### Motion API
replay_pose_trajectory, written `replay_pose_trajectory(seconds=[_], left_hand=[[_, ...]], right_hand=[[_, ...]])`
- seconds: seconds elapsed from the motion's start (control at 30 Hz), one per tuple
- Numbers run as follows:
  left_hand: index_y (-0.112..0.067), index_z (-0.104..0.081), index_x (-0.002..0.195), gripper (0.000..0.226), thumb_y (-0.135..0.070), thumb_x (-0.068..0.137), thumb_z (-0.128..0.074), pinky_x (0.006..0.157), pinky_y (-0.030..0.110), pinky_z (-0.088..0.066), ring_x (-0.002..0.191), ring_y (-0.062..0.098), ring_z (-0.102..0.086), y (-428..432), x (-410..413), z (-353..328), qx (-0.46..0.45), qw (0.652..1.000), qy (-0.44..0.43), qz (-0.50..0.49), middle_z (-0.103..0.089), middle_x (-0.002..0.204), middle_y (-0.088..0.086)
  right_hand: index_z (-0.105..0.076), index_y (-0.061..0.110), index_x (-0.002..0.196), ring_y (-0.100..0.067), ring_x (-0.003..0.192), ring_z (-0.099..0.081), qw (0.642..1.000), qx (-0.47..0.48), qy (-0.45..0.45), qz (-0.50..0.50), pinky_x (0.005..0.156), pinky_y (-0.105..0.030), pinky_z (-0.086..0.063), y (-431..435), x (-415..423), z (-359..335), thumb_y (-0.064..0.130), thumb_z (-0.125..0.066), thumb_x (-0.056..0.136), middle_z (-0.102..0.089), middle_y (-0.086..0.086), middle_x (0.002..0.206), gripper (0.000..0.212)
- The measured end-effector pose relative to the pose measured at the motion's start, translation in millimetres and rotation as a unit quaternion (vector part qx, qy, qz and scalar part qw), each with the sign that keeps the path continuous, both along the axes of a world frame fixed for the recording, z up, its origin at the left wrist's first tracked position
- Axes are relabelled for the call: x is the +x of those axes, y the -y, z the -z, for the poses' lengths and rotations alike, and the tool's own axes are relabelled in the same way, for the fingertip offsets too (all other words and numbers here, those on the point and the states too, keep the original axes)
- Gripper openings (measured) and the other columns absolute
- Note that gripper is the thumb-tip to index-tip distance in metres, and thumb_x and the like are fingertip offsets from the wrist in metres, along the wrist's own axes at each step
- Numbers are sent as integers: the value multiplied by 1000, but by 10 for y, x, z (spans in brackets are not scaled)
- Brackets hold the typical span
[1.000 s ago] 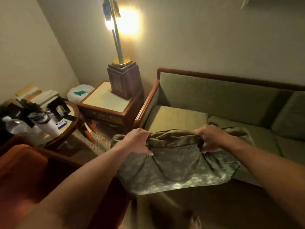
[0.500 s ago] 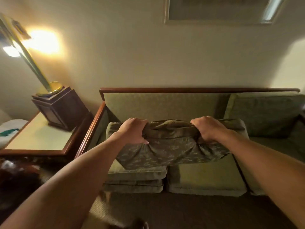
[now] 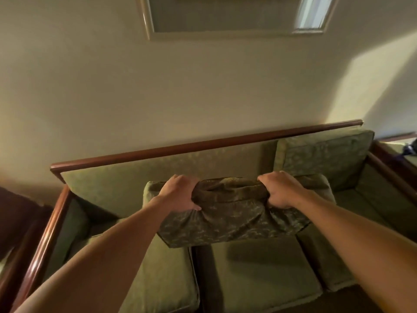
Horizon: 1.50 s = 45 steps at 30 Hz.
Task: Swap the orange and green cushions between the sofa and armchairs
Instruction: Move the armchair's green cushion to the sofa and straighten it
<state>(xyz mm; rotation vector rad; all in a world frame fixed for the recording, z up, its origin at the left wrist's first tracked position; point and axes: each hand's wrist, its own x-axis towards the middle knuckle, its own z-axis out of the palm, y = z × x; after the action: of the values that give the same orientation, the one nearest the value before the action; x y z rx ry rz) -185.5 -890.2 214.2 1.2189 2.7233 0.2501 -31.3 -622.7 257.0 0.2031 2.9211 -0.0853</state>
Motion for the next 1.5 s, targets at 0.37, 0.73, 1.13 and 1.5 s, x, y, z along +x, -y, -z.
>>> replay_pose_trajectory(seconds=[0.37, 0.73, 1.13, 1.5], left_hand=[[-31, -59, 107, 59, -61, 61, -82, 94, 38, -38, 104, 21, -60, -955, -950, 184, -77, 996, -12, -52, -67, 104, -7], [-24, -55, 120, 80, -65, 56, -83, 94, 41, -39, 112, 24, -54, -1711, -1649, 455, -132, 986, -26, -96, -63, 116, -2], [-23, -3, 158, 111, -59, 78, -71, 121, 56, -2, 151, 23, 10, -1605, -1549, 1649, -130, 958, 113, -228, 9, 166, -1], [-24, -36, 138, 85, -62, 72, -75, 101, 48, -43, 128, 33, -43, -1417, -1875, 1842, 151, 820, 173, -525, -33, 147, 9]], right_hand=[[-54, 25, 89, -25, 94, -64, 998, -29, -4, -60, 85, -39, -45, -1065, -1271, 458, 32, -72, 75, -67, 0, 96, 24], [-61, 17, 103, -32, 98, -63, 991, -55, 58, -106, 83, -42, -50, -1986, -2357, 915, 33, -77, 71, -66, -8, 103, 39], [1, 34, 159, -26, 153, 12, 989, -58, 136, 28, 118, -64, -8, -2654, -2254, 2018, 29, -61, 97, 14, 2, 167, 88], [-62, 14, 119, -26, 115, -55, 999, -6, -40, -27, 102, -40, -38, -2897, -2306, 2147, 6, -67, 84, -61, -2, 119, 36]])
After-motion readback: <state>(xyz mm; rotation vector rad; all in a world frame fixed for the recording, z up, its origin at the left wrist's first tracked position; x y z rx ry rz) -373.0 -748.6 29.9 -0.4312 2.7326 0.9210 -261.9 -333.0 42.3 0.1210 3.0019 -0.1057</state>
